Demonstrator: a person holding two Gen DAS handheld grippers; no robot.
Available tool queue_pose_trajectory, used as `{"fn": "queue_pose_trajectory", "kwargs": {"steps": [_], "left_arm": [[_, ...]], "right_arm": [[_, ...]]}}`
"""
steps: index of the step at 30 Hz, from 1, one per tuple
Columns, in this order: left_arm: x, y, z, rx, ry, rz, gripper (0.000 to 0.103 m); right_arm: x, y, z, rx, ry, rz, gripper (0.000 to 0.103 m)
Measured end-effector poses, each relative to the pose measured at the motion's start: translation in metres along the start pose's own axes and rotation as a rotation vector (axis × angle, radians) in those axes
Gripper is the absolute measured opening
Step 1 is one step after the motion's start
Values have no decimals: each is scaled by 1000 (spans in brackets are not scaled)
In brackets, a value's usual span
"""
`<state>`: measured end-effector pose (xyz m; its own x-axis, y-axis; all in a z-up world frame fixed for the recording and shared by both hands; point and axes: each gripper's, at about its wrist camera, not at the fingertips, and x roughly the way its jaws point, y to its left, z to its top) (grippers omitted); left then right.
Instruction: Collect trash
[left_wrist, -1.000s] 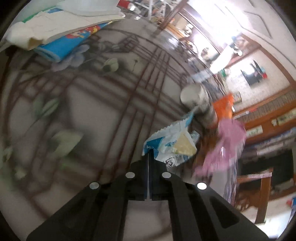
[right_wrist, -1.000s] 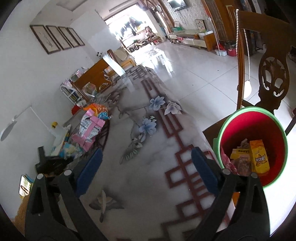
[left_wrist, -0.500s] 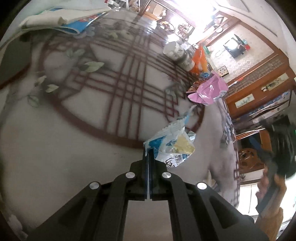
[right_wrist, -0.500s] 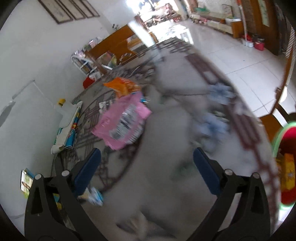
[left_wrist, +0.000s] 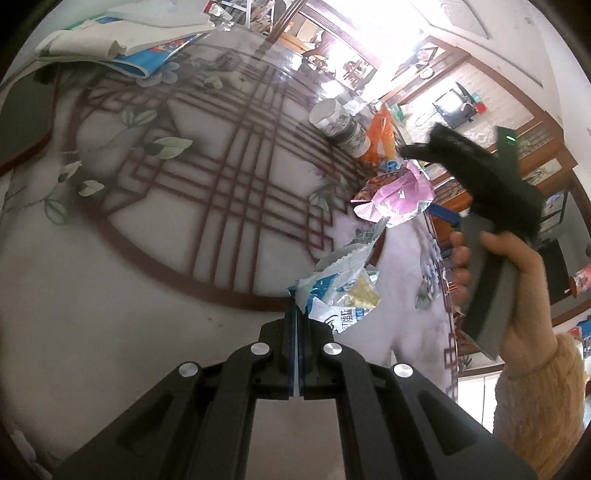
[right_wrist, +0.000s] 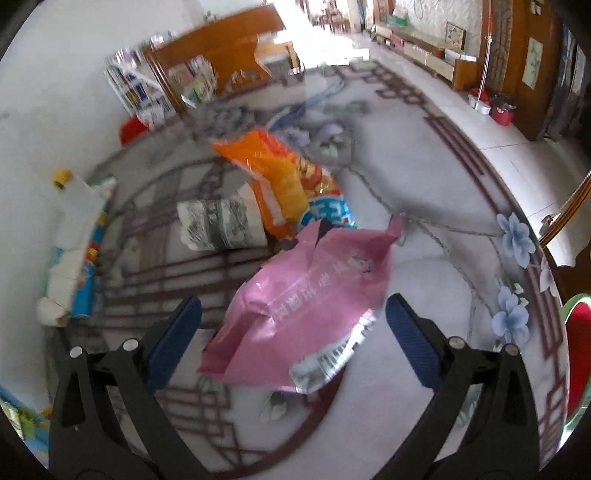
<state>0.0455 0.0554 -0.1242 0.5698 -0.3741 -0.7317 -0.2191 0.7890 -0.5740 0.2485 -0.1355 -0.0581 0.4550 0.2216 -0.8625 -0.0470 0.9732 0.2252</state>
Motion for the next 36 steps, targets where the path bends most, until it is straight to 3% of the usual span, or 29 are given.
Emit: {"fn": "queue_pose_trajectory", "kwargs": {"steps": [3,6,10,18,23,28,32,36], "left_arm": [[1,0,0,-6,4,-13,0],[0,0,0,-8,3,-18,0],[3,1,0,-17,13,-25,0],[5,2,1,-37,11,-19,0],[5,3,2,-43,-14,-18,18],[-4,2,8,-54,-90,-40,58],[1,-5,15,-41,-113,-46,71],[14,-19,18,54,-99,20,77]], "right_arm": [[18,-4,-1,15,74,52,94],[13,-14,-8,37,54,103,75],[-13,-23,-21,7,26,193,62],[-78,-73,-82,14,2,347,57],[-101,-95,-114,15,-15,372,57],[-118,-108,-139,0,-55,360,57],[-119,-116,-151,19,-70,365,57],[-115,-119,-155,21,-75,365,57]]}}
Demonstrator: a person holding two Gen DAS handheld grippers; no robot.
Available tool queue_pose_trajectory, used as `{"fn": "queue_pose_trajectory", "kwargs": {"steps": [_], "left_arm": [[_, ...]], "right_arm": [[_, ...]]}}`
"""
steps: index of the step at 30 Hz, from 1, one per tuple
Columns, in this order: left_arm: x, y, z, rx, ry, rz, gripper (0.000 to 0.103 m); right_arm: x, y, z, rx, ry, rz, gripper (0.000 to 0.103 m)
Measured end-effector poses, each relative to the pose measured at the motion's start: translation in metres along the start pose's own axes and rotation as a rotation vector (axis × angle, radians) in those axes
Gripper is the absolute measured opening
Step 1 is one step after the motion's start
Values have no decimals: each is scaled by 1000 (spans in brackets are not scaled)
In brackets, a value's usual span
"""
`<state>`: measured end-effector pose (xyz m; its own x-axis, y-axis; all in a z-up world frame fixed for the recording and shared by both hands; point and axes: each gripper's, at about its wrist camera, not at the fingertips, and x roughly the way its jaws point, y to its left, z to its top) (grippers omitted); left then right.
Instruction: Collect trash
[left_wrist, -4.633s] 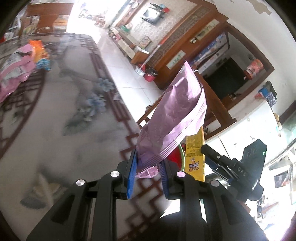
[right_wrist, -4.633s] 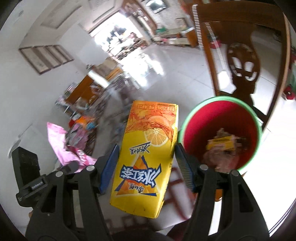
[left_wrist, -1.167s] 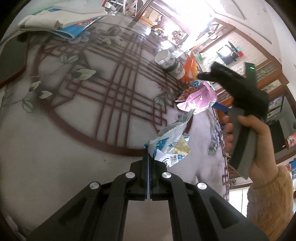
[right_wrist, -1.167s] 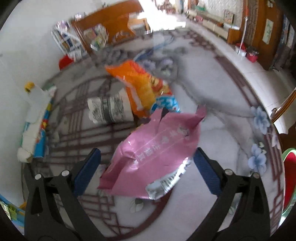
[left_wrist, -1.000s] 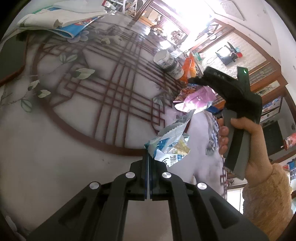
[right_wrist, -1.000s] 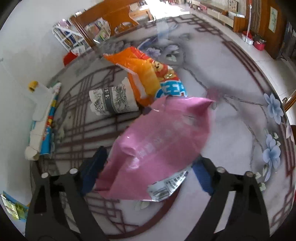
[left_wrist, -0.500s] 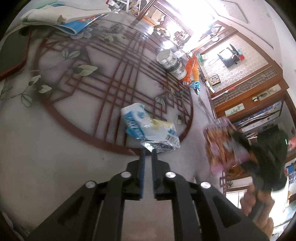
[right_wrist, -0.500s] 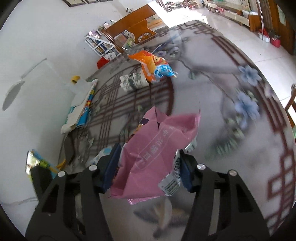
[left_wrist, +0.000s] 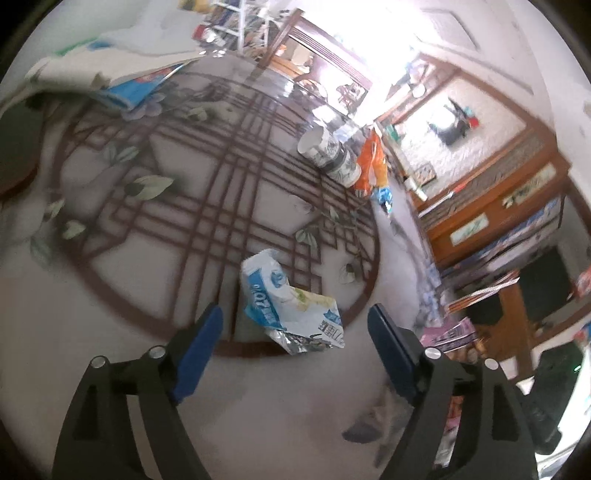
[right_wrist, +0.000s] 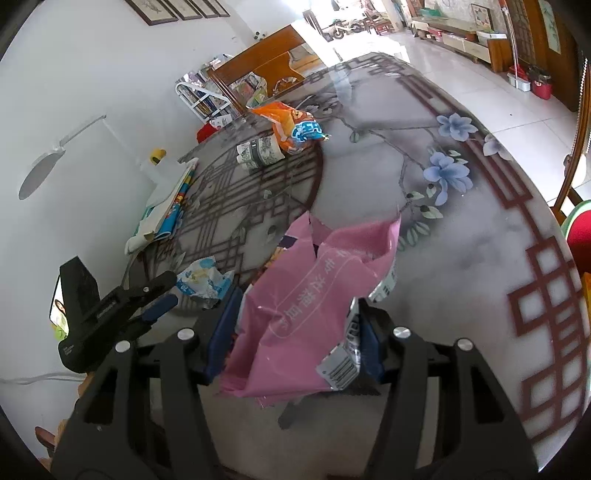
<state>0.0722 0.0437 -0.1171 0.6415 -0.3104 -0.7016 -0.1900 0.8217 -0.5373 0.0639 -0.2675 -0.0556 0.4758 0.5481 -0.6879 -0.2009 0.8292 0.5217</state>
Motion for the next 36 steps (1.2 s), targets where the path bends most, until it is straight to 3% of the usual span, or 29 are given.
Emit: {"fn": "queue_pose_trajectory", "kwargs": {"steps": [9,11,13,15,23,25,36], "left_arm": [[16,0,6,7,19,3,73],[18,-1,5,12,27,-3,59],[21,-2,4,26,45,-12,38],[22,-3,2,30,56,-20,25],[14,-5,1,27,10,-25,16],[11,-7,2,35,1,-28,7],[-11,-9,-2,44,-29,-54,7]], "right_arm": [[11,-1,-7,-20,23,4,57],[13,-1,-7,-19,26,4,57],[13,-2,-7,-15,25,5,57],[12,-2,-8,-14,23,4,57],[9,-4,-6,-7,8,3,57],[6,-5,-5,-4,-2,6,57],[-16,-6,-1,5,-61,21,57]]}}
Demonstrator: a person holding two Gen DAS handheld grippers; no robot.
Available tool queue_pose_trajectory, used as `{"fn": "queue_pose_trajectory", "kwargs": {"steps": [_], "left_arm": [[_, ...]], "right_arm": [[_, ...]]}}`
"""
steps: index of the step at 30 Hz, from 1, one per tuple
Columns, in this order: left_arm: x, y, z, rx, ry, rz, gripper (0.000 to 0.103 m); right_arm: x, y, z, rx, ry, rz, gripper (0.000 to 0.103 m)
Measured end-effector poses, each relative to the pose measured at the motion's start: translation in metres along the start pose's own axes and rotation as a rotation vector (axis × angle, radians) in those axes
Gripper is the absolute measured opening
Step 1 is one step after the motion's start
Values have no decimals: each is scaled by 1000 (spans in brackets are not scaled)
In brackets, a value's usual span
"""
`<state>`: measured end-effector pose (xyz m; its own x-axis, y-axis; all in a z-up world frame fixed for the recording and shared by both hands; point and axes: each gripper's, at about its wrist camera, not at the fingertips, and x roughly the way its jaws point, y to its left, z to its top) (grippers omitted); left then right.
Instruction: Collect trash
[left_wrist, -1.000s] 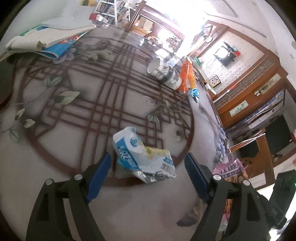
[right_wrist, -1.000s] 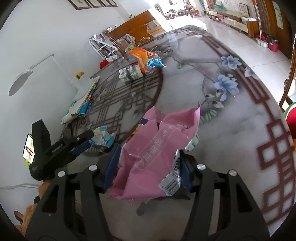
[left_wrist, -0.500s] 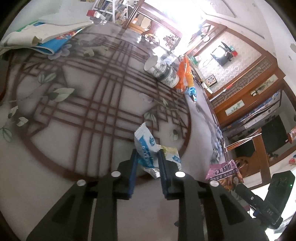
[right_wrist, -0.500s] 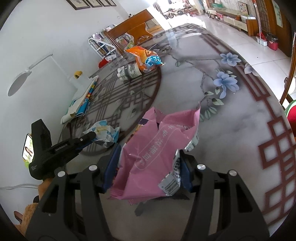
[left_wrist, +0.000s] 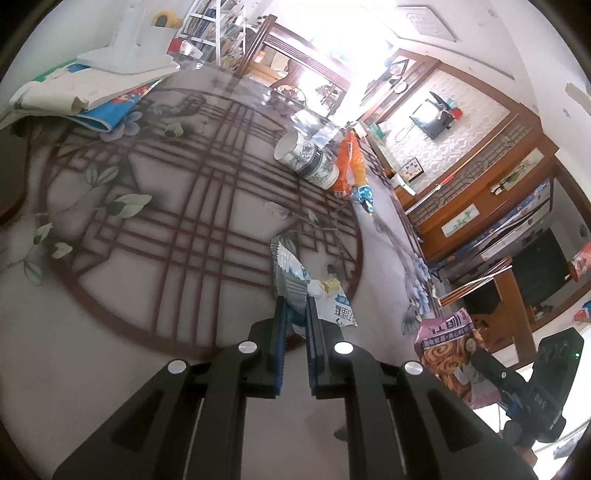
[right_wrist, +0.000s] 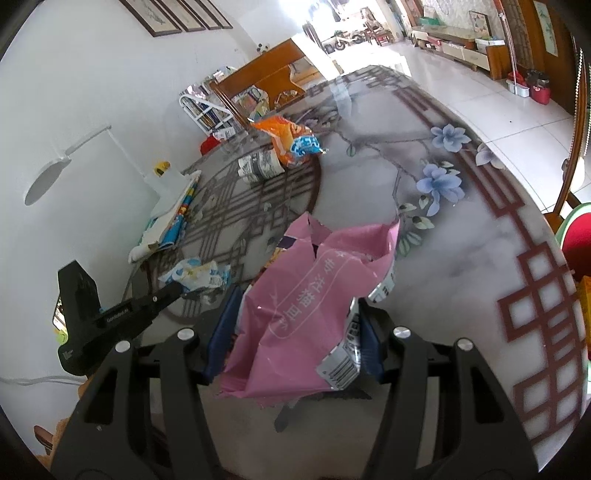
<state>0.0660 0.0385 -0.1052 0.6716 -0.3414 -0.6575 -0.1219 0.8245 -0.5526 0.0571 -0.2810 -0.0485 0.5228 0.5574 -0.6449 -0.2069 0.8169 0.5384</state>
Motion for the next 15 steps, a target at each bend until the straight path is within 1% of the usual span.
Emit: {"fn": "queue_pose_trajectory", "kwargs": {"steps": [4,8,12,15], "left_arm": [[-14,-7,-4,13,-16,-14,7],[-29,-22,-7,38,-45,-28,7],[-44,-42,-18,61,-65,-33,7],[-52,-59,-21,99,-70,-32,7]], "right_arm": [[-14,1,-2,-9,-26,4,57],[-27,-1,-5,-5,-43,10,57],[-42,-5,-7,-3,-64,2,57],[-57,-8,-9,-5,-89,-8,57]]}}
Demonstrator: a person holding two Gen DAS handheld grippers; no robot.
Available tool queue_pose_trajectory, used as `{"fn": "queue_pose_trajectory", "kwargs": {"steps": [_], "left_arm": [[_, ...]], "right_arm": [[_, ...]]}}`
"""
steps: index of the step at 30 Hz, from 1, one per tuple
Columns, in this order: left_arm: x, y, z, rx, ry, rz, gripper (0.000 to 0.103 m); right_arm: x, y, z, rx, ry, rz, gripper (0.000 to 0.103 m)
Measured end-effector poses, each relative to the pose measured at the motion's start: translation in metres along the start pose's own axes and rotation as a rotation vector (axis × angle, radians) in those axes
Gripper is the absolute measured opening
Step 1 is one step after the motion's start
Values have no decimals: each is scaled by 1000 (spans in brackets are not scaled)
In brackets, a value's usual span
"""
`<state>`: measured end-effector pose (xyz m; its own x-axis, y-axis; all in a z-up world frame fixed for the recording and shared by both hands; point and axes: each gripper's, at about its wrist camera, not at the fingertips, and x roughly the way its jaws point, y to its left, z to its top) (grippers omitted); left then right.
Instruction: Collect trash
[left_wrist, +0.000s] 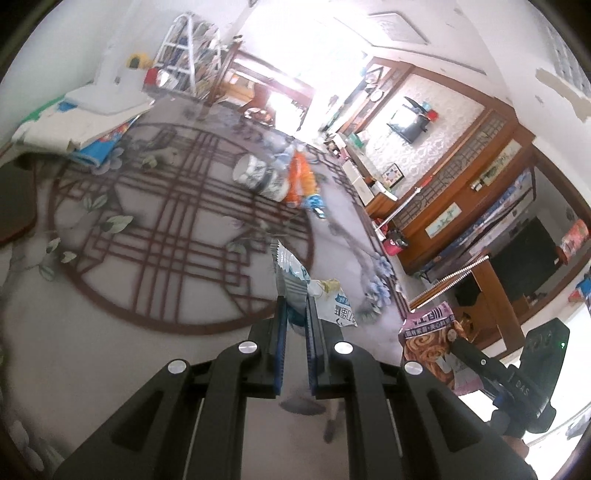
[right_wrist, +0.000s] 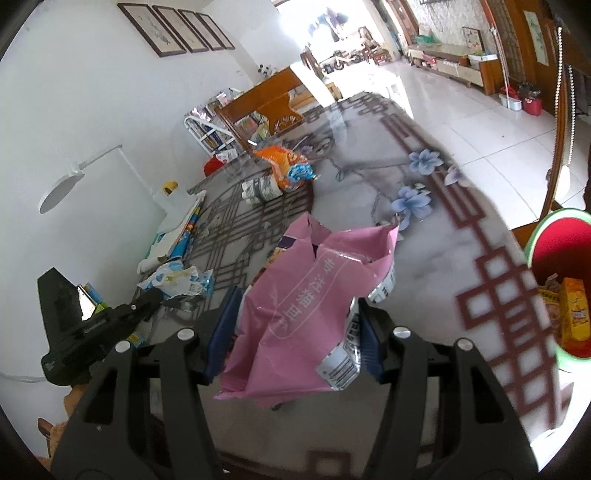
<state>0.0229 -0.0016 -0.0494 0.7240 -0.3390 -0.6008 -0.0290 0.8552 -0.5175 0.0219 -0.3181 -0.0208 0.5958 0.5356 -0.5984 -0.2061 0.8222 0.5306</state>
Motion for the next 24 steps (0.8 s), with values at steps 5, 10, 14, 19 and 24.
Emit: {"fn": "queue_pose_trajectory", "kwargs": {"steps": [5,10,14,19,24], "left_arm": [[-13,-33,1,89,-30,2,7],[-23,-62,2,154,-54,-17,7],[-21,-85,-1,181,-48,-52,7],[-3,-121,-8,206,3,-138,7],[36,-164,-23,256,105,-234,7]], "right_arm": [[-21,-14,2,26,-32,-15,57],[-38,-27,7,59,-71,-21,57],[-51,-37,11,75,-101,-23,57],[-73,-58,15,109,-149,-37,57],[-99,-95,15,165,-200,-99,57]]}}
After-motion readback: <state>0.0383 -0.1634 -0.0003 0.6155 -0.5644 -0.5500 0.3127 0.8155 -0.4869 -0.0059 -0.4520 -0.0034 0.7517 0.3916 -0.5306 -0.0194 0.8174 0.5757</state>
